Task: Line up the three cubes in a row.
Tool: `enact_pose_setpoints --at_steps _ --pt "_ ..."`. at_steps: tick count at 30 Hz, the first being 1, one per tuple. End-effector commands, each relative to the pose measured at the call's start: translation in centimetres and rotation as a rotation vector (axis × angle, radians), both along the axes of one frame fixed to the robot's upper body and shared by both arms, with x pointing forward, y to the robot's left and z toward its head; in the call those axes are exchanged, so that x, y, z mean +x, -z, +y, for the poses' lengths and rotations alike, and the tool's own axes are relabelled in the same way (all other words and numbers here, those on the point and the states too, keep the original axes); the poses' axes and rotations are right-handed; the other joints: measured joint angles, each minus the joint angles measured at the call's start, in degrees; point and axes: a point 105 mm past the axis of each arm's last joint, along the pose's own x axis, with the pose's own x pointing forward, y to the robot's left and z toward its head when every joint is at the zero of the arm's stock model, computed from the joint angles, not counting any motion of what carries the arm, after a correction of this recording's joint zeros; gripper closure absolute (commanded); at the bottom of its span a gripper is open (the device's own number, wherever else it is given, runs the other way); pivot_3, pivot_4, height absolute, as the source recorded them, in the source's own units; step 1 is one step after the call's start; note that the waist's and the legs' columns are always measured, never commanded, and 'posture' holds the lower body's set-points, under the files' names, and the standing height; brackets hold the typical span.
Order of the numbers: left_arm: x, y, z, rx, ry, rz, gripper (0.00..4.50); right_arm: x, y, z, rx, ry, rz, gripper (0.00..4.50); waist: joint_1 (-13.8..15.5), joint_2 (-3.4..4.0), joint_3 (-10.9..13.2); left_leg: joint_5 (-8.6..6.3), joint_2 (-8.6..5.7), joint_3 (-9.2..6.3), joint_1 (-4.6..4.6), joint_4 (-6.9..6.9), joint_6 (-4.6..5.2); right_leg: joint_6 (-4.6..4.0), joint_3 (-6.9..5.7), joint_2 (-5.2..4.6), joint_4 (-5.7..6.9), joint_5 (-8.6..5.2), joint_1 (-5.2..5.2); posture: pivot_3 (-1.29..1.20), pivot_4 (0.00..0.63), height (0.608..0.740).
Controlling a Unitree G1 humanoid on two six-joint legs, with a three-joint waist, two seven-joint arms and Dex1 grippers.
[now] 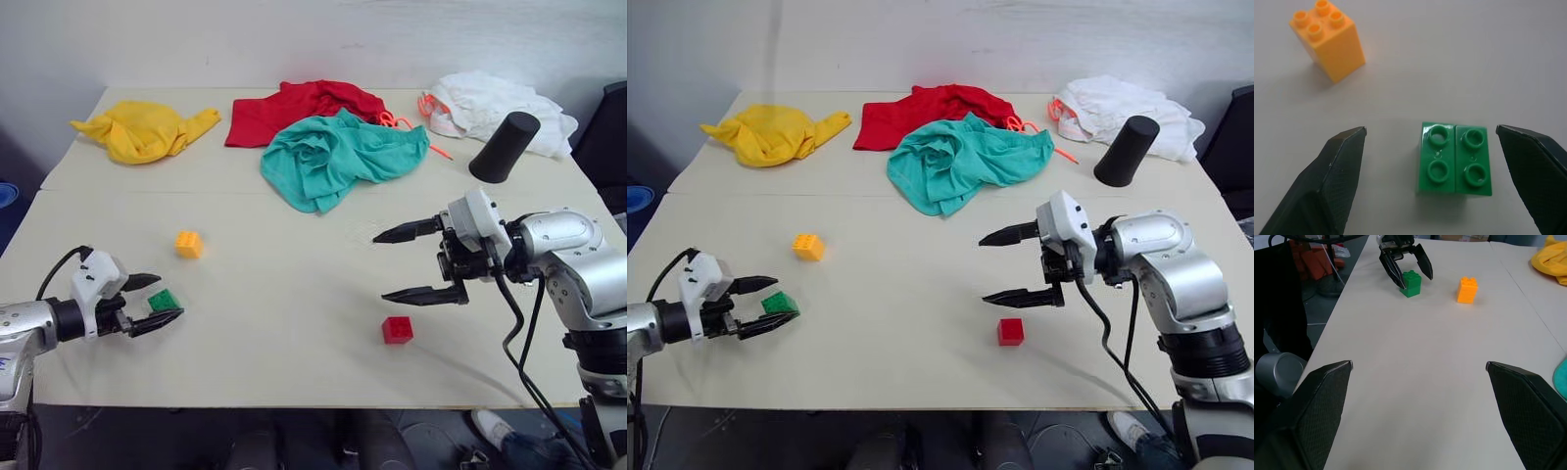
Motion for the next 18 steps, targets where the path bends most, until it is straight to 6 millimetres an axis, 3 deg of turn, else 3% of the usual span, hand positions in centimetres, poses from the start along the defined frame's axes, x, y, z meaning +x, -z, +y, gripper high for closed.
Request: enact_pose_setpoints --at_steps 1,6,10,12,18 --pt "0.0 -0.2 0.1 0.036 0.038 -0.001 0.4 -0.5 -1.1 0.4 0.024 -0.019 -0.043 0.0 0.1 -0.01 0.0 0.0 0.01 0.0 0.0 0.0 0.0 0.0 0.0 0.0 0.0 0.0 0.0 0.0 0.15 0.74" --pt "0.4 -0.4 -0.1 0.056 0.063 -0.013 1.82 -0.4 -1.0 0.2 0.019 -0.004 -0.051 0.0 0.1 -0.01 0.0 0.0 0.0 -0.02 0.0 0.0 0.0 0.0 0.0 -0.02 -0.01 0.0 0.01 0.0 0.15 0.74" --pt "0.5 -1.0 -2.4 0.025 0.168 -0.022 3.01 -0.6 -0.8 0.0 0.016 0.009 -0.047 0.0 0.2 -0.01 0.0 0.0 -0.01 -0.02 0.0 0.0 0.0 0.0 -0.01 -0.03 -0.01 0.0 0.01 0.0 0.15 0.74" --pt "0.4 -1.2 -3.5 0.025 0.229 -0.024 3.01 -0.8 -0.6 -0.1 0.008 0.011 -0.042 0.0 0.2 -0.01 0.0 0.0 -0.01 -0.01 -0.02 0.0 0.01 0.0 -0.01 -0.02 -0.02 0.0 0.01 0.0 0.15 0.74" --pt "-0.4 -2.4 -11.4 0.053 0.59 -0.017 3.01 -1.8 1.4 -2.3 -0.116 0.016 -0.009 0.0 1.0 -0.02 0.0 0.0 -0.06 -0.04 -0.02 0.02 0.04 0.04 -0.02 -0.02 -0.06 0.02 0.09 0.0 0.15 0.74"
